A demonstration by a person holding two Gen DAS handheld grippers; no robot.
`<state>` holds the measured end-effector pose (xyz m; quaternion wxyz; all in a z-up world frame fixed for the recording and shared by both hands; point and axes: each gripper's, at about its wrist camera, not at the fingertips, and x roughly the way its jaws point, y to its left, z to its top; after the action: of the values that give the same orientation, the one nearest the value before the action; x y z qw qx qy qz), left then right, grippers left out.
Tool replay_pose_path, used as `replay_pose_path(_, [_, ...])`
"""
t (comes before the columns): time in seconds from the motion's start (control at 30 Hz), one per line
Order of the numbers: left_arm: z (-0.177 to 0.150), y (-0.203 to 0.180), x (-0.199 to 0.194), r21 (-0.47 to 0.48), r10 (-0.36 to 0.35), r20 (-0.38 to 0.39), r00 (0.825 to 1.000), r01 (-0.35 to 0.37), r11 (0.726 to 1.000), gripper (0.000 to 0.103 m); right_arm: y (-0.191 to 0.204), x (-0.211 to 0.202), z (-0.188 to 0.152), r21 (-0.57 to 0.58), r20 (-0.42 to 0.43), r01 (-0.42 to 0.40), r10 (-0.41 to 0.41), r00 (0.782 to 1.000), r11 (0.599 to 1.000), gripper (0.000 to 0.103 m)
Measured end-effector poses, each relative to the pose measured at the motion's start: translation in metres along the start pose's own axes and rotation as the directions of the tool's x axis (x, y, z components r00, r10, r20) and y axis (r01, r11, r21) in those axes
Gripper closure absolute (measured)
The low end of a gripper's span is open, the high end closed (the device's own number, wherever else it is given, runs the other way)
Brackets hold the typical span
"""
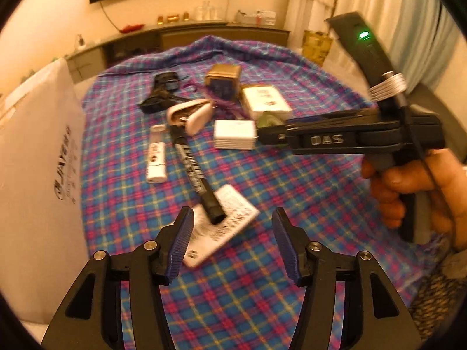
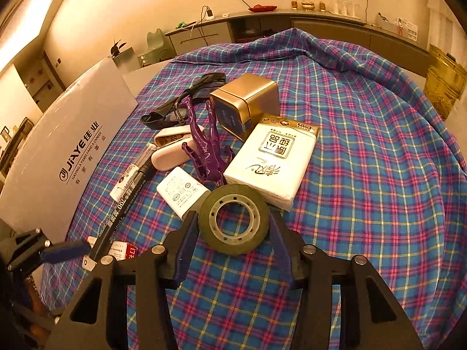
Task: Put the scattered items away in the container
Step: 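Grasp the white staples box with the left gripper while the right gripper grasps the green tape roll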
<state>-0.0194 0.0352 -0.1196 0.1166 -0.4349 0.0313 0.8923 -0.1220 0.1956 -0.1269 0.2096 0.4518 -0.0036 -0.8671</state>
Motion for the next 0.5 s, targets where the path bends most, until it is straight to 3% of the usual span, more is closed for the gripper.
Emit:
replay_pose_path(0.07, [0.0, 0.003, 0.003, -0.004, 0.038, 0.013, 0.999, -0.038, 0.999, 0.044, 0.003, 0.002, -0.001, -0.02, 0.005, 0.011, -0.011, 1.0, 1.0, 0.052])
replay_pose_path(0.13, [0.001, 0.003, 0.005, -0.011, 0.022, 0.005, 1.0, -0.022, 1.0, 0.044, 0.002, 0.001, 0.0, -0.018, -0.008, -0.003, 0.003, 1.0, 1.0, 0.053])
replay_pose_path(0.23, [0.002, -0.001, 0.0, -0.025, -0.134, -0.025, 0.991, 0.133, 0.991, 0.044, -0.002, -0.004, 0.0, 0.003, -0.024, -0.014, 0.014, 1.0, 1.0, 0.053])
replay_pose_path(0.27, [0.001, -0.003, -0.003, -0.021, -0.154, -0.024, 0.988, 0.154, 0.988, 0.044, -0.003, -0.006, 0.0, 0.008, -0.025, -0.014, 0.014, 1.0, 1.0, 0.053])
replay_pose_path(0.4, [0.001, -0.015, -0.01, 0.07, -0.075, 0.027, 0.997, 0.073, 0.995, 0.044, -0.014, -0.018, 0.002, 0.045, -0.018, -0.037, 0.037, 0.999, 0.998, 0.053])
replay_pose_path(0.5, [0.001, -0.023, 0.005, 0.134, -0.039, -0.003, 0.999, 0.039, 0.99, 0.044, -0.016, -0.022, 0.001, 0.058, -0.018, -0.047, 0.048, 0.999, 0.997, 0.053])
